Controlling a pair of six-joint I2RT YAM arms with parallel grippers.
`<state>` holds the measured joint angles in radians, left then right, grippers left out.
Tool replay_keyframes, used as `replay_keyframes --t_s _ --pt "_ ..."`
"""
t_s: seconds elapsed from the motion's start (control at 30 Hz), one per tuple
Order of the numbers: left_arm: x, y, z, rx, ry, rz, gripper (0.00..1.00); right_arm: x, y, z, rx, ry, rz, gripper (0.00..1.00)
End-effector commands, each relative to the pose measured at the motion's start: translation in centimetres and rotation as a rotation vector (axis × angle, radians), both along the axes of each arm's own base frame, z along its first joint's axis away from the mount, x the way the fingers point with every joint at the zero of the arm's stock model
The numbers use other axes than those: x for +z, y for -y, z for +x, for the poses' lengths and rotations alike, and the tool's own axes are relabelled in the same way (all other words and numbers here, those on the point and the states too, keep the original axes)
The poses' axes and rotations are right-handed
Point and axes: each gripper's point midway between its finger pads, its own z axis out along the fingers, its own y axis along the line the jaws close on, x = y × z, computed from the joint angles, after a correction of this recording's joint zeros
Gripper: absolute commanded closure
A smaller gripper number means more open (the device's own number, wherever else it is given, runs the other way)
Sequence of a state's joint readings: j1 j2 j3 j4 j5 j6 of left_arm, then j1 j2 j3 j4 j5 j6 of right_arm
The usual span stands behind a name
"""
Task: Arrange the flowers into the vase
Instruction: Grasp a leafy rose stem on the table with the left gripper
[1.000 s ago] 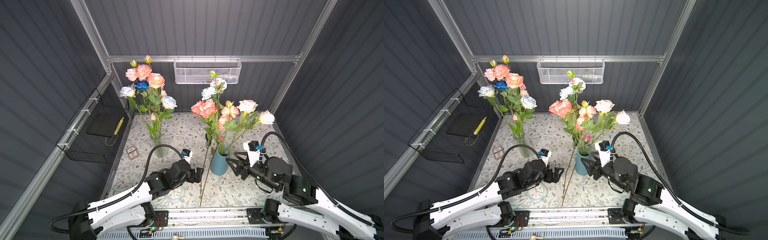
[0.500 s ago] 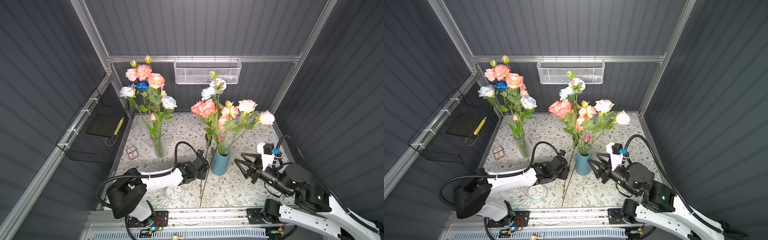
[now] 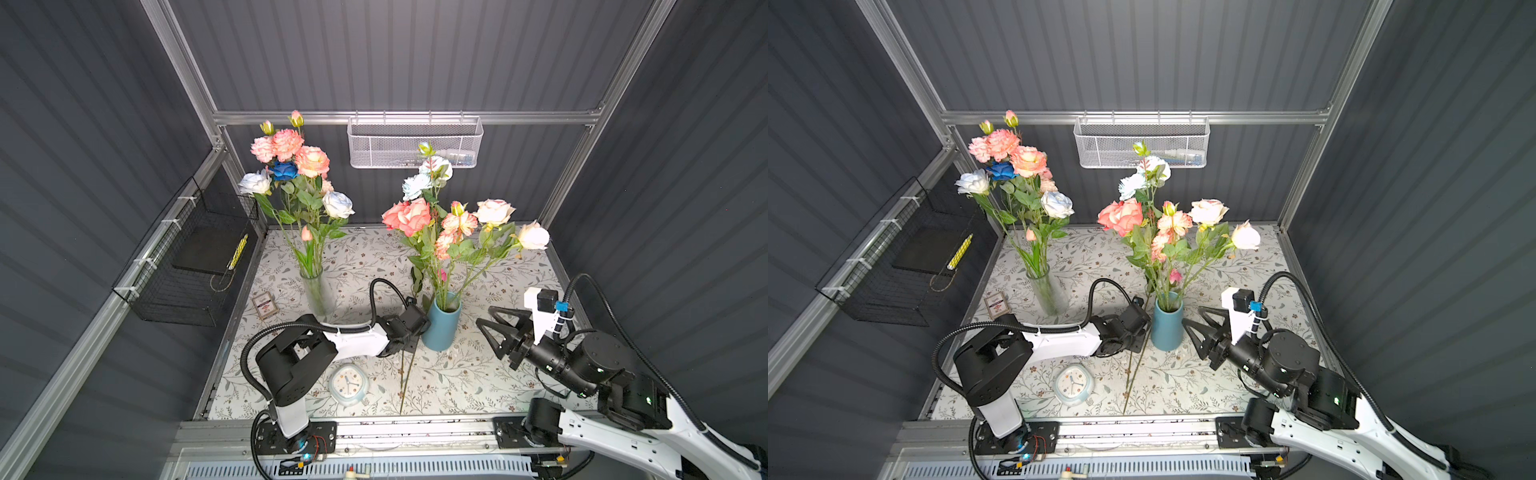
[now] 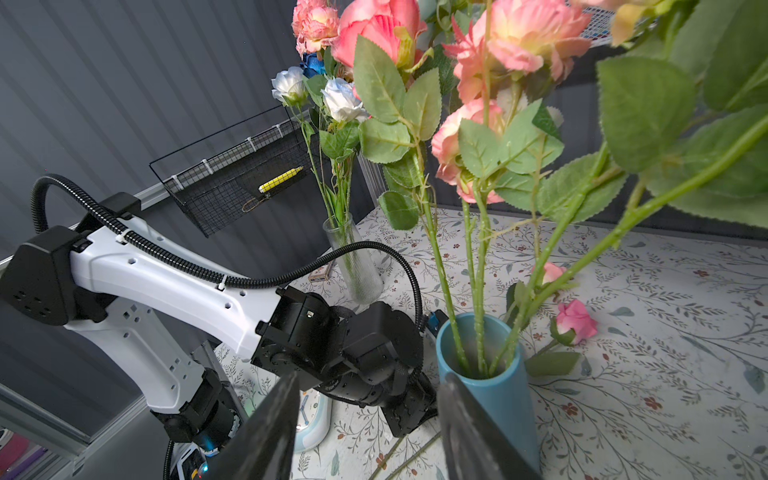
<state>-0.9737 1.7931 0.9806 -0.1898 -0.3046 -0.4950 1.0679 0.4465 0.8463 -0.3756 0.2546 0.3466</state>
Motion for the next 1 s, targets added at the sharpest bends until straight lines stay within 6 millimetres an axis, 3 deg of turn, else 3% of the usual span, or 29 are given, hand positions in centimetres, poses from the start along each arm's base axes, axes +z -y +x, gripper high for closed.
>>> replay_keyframes --t_s 0.0,0.2,0.4,0.67,0.97 --pt "-2.6 -2.6 -1.2 0.010 -0.065 0.153 0.68 0.7 0.6 -0.1 -0.013 0.030 0.002 0.44" --pt "-3.6 -4.0 -1.8 0.039 -0.095 0.192 0.85 0.9 0.8 -0.2 -0.012 0.038 0.012 0.45" --pt "-2.5 -5.1 -0.8 0.088 -0.084 0.151 1.00 1.1 0.7 -0.5 0.003 0.044 0.027 0.46" --pt "2.0 -5.6 0.8 0.160 0.039 0.071 1.00 1.6 0.9 -0.7 0.008 0.051 0.050 0.46" --pt "6.7 -7.1 0.7 0.219 0.117 -0.001 1.00 1.8 1.0 -0.8 0.010 0.051 0.063 0.46"
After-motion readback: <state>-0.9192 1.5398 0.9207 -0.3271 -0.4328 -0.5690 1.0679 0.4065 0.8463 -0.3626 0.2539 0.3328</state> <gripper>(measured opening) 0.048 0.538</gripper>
